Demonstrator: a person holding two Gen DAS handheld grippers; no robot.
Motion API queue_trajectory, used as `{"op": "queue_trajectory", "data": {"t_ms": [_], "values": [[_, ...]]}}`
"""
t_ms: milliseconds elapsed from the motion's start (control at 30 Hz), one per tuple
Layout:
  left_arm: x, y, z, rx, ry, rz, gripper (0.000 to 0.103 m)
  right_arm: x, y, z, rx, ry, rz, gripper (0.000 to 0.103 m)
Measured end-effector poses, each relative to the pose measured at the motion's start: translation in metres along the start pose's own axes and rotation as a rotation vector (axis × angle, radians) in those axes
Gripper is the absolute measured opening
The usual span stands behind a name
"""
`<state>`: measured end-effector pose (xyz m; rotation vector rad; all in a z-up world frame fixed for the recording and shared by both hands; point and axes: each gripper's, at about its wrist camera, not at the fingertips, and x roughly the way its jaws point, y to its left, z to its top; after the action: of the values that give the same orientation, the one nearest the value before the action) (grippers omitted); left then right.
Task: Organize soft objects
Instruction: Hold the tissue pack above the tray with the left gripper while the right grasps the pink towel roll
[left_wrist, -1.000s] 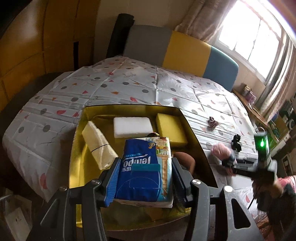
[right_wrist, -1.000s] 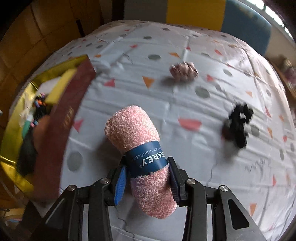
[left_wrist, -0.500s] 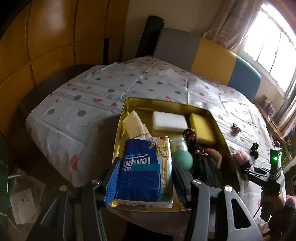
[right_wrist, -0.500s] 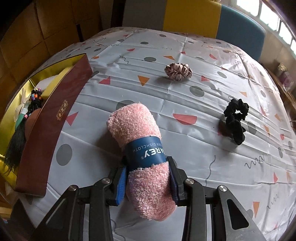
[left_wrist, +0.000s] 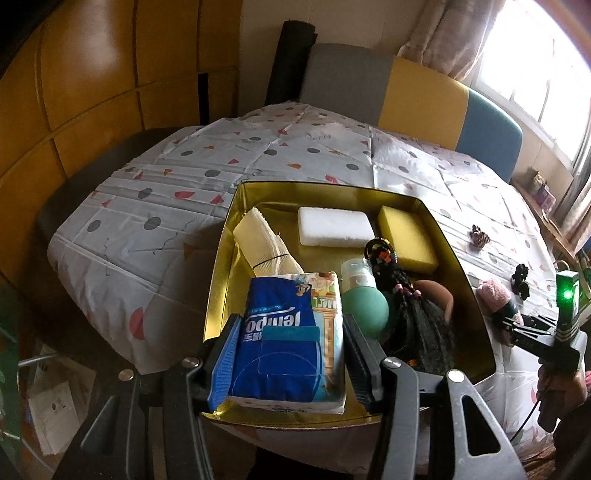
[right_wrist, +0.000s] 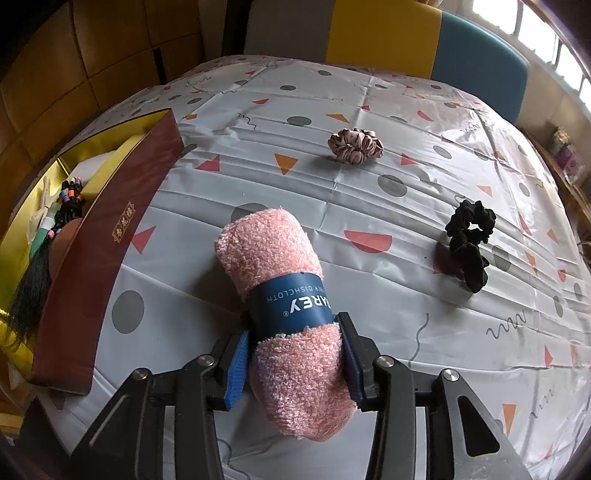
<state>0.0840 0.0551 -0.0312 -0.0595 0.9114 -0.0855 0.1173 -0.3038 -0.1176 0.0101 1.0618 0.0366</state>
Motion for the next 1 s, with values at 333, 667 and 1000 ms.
{"op": "queue_trajectory", "data": {"t_ms": [333, 667, 1000], "values": [[0.014, 0.0, -0.001, 0.013, 0.03, 0.014, 0.053, -0.002, -0.002, 0.004, 0.016, -0.031, 0.016, 0.055], [0.02, 0.007, 0.003, -0.017, 0.055, -0.024, 0.053, -0.004, 0.006, 0.006, -0.041, -0.053, -0.025, 0.036], [0.065, -0.008, 0.031, 0.036, 0.08, 0.01, 0.054, -0.004, 0.007, 0.006, -0.042, -0.047, -0.022, 0.036]]}}
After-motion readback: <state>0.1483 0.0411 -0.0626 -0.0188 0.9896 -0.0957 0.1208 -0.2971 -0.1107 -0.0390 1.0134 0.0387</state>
